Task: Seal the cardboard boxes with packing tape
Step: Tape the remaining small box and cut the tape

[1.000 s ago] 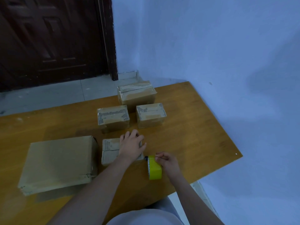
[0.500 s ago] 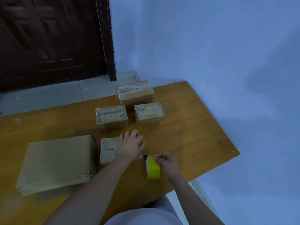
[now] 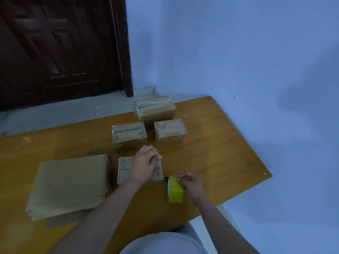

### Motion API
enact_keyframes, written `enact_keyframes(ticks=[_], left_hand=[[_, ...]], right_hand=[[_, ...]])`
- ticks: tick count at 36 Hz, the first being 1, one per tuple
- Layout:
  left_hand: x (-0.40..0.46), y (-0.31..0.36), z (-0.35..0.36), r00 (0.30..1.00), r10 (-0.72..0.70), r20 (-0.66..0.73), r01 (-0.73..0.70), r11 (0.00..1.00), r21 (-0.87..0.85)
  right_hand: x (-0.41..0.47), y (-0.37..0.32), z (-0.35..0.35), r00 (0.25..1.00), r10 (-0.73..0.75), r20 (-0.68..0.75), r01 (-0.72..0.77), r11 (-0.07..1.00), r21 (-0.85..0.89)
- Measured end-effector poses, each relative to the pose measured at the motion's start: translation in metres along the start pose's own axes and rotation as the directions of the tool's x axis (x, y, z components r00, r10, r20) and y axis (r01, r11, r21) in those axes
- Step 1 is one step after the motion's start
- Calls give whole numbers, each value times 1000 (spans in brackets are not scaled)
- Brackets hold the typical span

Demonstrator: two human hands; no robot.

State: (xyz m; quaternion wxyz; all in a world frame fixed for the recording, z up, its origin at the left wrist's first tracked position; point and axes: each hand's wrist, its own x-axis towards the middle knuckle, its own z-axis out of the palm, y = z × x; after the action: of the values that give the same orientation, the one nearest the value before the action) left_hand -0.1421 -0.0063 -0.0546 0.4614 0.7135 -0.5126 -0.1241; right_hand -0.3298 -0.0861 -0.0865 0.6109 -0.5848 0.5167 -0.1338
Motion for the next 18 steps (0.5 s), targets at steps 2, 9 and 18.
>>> enact_keyframes(ticks=[2, 9, 18], left_hand=[[-4, 1, -6, 1000, 12, -9, -12, 1000, 12], [-19, -3, 0, 965, 124, 231, -187, 942, 277], [-24, -12, 16, 968, 76, 240, -130, 968, 216]], right_hand=[[-1, -1, 0, 1000, 13, 3, -13, 1000, -1], [-4, -2, 1, 1000, -6, -28, 6, 1000, 6], [-7, 4, -12, 996, 1, -91, 3, 999, 47]])
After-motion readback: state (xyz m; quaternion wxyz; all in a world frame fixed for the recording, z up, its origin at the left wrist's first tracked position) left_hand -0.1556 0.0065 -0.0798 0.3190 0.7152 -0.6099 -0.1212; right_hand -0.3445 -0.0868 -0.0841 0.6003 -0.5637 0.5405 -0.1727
